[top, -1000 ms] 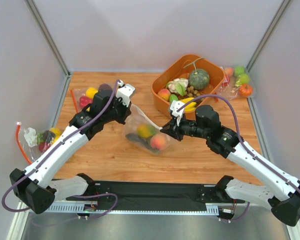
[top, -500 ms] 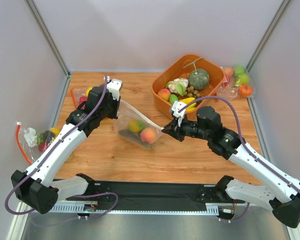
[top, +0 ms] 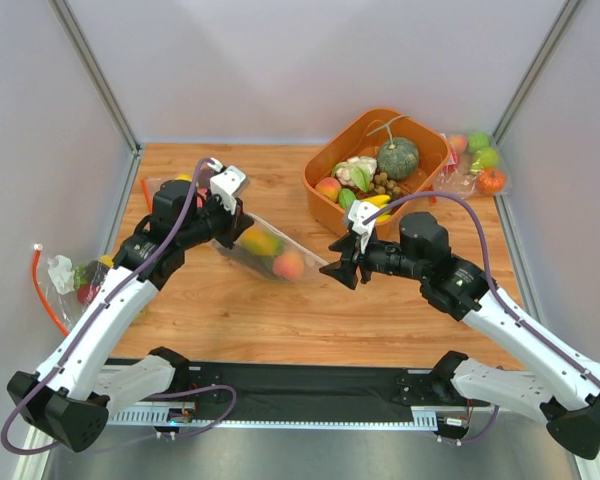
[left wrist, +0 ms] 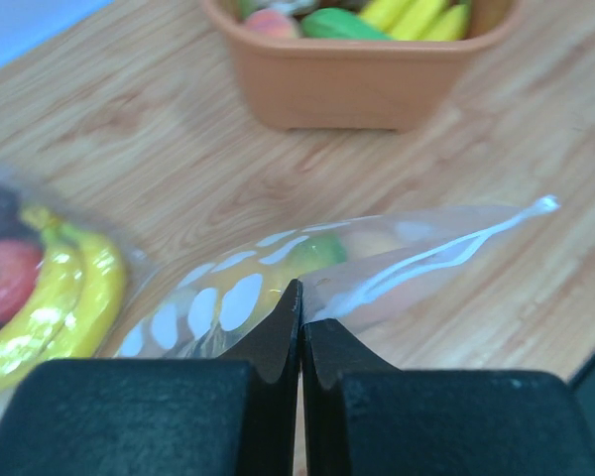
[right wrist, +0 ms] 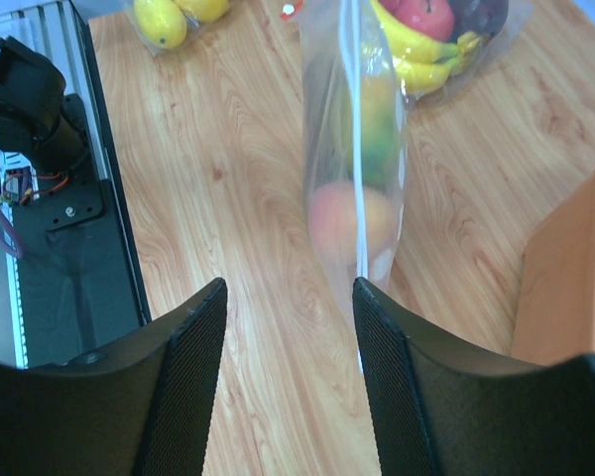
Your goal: Open the zip-top bag and remove the fake food
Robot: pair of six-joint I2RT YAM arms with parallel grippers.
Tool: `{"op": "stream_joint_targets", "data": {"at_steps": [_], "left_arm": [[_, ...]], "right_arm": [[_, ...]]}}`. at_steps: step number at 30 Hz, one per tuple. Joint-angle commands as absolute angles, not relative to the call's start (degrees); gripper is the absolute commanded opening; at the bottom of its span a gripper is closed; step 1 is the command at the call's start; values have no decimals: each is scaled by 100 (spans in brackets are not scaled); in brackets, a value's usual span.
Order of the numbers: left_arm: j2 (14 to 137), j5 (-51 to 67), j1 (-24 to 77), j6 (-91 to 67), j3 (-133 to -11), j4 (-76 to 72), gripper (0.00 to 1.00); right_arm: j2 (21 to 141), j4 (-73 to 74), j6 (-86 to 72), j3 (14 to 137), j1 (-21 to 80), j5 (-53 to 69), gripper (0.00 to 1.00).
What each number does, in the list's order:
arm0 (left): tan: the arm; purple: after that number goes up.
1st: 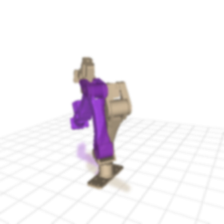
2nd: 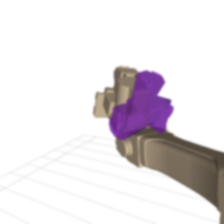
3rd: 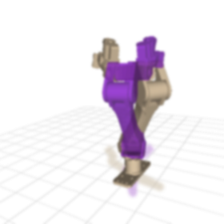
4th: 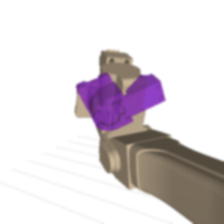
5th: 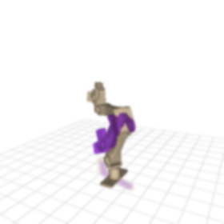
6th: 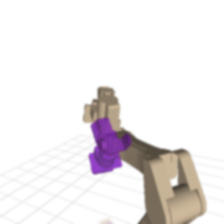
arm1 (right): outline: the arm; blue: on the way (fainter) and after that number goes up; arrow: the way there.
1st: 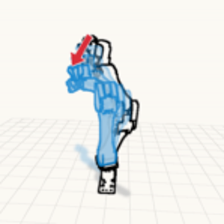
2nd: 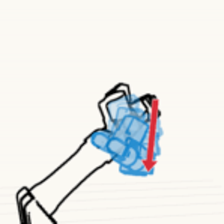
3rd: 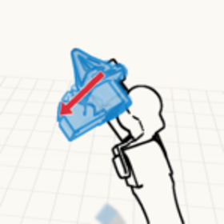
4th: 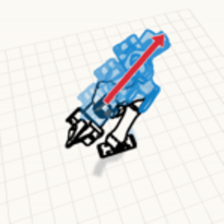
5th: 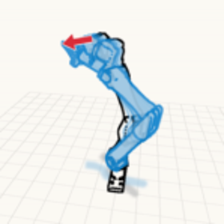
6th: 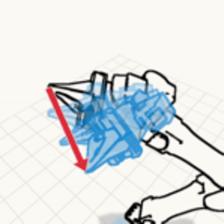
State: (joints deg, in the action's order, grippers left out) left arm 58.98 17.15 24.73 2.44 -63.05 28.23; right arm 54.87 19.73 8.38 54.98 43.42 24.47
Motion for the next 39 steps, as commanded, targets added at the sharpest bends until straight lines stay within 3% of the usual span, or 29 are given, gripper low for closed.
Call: {"op": "stream_joint_targets", "data": {"at_steps": [1, 6, 12, 39], "left_arm": [[5836, 3057, 2619, 571, -6284, 2487, 0], [6099, 3278, 3022, 677, -6337, 2628, 0], [6231, 3120, 3182, 686, -6381, 2716, 0], [6451, 2725, 3305, 615, -6504, 2865, 0]], "right_arm": [[5458, 1381, 607, 5871, 4342, 2356, 56], [5897, 906, 378, 5906, 4342, 1864, 57], [6152, 615, 203, 5924, 4359, 2197, 55], [6583, 896, 149, 5994, 4922, 1653, 51]]}}
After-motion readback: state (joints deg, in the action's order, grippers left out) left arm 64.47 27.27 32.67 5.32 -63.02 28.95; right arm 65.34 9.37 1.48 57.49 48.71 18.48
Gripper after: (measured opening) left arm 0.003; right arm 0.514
